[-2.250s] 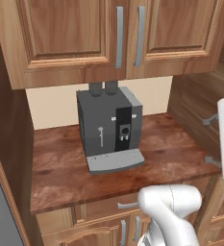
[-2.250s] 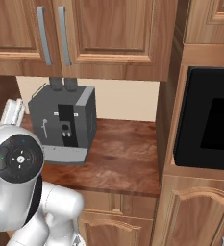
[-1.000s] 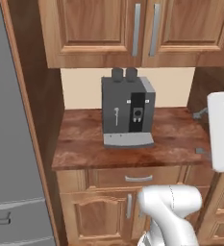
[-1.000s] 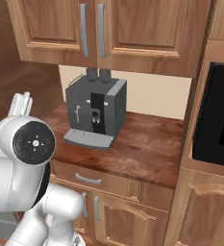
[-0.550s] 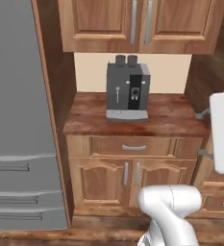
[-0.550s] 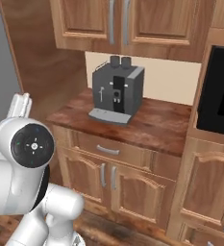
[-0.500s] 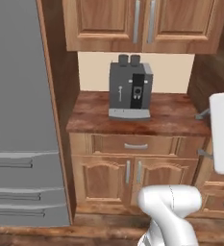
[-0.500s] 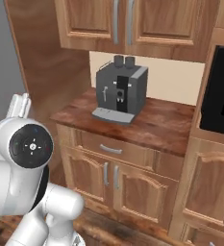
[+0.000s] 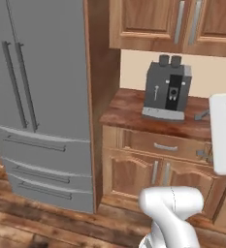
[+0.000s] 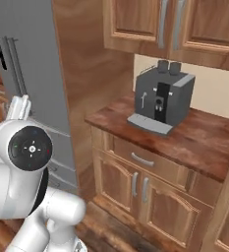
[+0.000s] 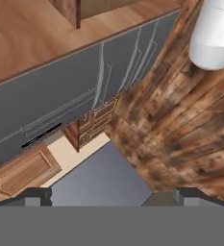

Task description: Close all open cabinet doors.

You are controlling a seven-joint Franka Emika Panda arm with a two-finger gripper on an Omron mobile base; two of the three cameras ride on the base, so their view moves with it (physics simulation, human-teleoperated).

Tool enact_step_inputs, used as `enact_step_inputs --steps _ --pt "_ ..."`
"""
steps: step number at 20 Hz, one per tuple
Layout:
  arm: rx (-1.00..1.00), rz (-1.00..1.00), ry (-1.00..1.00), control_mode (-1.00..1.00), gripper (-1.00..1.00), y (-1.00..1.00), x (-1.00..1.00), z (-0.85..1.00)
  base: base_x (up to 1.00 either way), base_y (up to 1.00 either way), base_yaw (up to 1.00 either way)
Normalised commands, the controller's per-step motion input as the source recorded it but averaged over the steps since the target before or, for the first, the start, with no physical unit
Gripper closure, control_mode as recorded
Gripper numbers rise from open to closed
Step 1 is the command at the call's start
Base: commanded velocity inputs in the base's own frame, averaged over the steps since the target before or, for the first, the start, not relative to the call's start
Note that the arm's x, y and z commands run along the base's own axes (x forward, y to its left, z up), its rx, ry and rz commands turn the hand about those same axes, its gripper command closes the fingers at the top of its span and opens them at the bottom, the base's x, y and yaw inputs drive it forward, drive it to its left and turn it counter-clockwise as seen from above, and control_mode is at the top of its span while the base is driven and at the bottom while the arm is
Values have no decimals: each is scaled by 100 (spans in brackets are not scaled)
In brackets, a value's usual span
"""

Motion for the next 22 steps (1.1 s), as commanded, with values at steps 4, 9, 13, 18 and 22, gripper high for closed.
enact_step_inputs --steps 4,9,13,18,22 --pt "0 0 0 100 -100 0 0 0 0 4 41" --pt "0 0 0 100 -100 0 0 0 0 9 40" --pt "0 0 0 100 -100 0 0 0 3 16 40" --pt "0 0 0 100 -100 0 0 0 39 34 31" --pt "0 0 0 100 -100 0 0 0 76 51 27"
